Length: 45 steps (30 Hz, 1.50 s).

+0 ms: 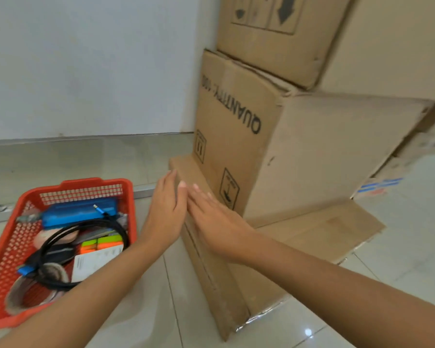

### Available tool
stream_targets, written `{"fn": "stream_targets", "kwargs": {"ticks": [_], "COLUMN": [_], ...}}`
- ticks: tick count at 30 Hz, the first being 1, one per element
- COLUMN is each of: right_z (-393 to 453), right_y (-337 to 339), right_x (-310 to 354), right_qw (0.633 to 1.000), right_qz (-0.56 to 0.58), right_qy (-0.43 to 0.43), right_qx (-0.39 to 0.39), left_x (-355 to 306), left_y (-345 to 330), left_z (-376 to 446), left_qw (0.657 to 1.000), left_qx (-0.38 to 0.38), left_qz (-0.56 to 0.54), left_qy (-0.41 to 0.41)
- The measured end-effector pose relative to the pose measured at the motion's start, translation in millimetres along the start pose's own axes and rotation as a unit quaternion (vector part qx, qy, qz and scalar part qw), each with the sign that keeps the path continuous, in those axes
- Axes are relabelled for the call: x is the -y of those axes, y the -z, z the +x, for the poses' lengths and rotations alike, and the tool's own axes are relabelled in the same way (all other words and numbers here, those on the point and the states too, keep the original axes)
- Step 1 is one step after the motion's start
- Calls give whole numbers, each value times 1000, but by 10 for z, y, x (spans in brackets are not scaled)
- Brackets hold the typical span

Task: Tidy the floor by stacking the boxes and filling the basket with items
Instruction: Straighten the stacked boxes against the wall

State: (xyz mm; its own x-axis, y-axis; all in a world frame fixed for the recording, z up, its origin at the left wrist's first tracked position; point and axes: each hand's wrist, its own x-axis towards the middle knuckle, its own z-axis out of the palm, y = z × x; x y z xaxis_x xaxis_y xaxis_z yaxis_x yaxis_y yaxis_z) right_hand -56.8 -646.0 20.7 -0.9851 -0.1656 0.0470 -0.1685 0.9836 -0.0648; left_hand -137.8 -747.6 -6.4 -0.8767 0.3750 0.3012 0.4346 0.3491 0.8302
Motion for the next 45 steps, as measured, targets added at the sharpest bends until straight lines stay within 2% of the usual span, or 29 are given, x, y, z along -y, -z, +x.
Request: {"fn": "stream_targets", "kwargs": {"ticks": [3, 7, 10, 13, 17, 21, 24, 27, 30, 32, 35, 38, 40, 43, 45], "right_z": [-416, -1088, -1551, -1777, -1979, -2150, -2287, -2416, -2361, -2242, -2076, -2023, -2010, -2025, -2053], "right_y": [-82, -128, -111, -26, 29, -111, -268, -420, -502, -558, -607, -634, -630, -601, -554], "right_x": [-219, -756, -1346, -1996, -2657, -2978, -3127, -3265, -3255, -3207, -3129, -3128, -3141, -3149, -3181], "right_qw": [998, 991, 982, 980, 960, 936, 891, 806, 691, 656, 646, 629, 631, 652, 694], "right_qz": [-32, -31, -59, -51, -14, 30, 83, 208, 396, 417, 392, 379, 373, 361, 336], "right_qy": [48, 38, -34, -106, -200, -304, -414, -518, -531, -528, -533, -547, -548, -537, -531], "right_qx": [-39, -124, -177, -159, -195, -173, -170, -196, -289, -341, -380, -401, -404, -394, -351], "left_x": [-124, -358, -474, -574, -648, -659, -720, -714, -664, -639, -589, -515, -482, -454, -498], "left_y": [-158, -477, -730, -903, -1010, -1120, -1277, -1345, -1311, -1241, -1130, -1093, -1107, -1112, -1128], "left_z": [-154, -462, -730, -930, -1023, -1155, -1234, -1284, -1247, -1163, -1038, -982, -986, -978, -967], "left_qw": [998, 994, 989, 981, 981, 971, 960, 966, 967, 967, 971, 973, 971, 970, 971], "left_qx": [59, 105, 140, 186, 145, 124, 87, 22, 16, 5, -17, -5, 5, 20, 26], "left_qz": [5, -3, -21, 29, 102, 177, 237, 240, 243, 247, 233, 227, 235, 233, 223], "left_qy": [-21, 5, 30, 53, 76, 102, 120, 94, 69, 61, 44, 41, 43, 62, 81]}}
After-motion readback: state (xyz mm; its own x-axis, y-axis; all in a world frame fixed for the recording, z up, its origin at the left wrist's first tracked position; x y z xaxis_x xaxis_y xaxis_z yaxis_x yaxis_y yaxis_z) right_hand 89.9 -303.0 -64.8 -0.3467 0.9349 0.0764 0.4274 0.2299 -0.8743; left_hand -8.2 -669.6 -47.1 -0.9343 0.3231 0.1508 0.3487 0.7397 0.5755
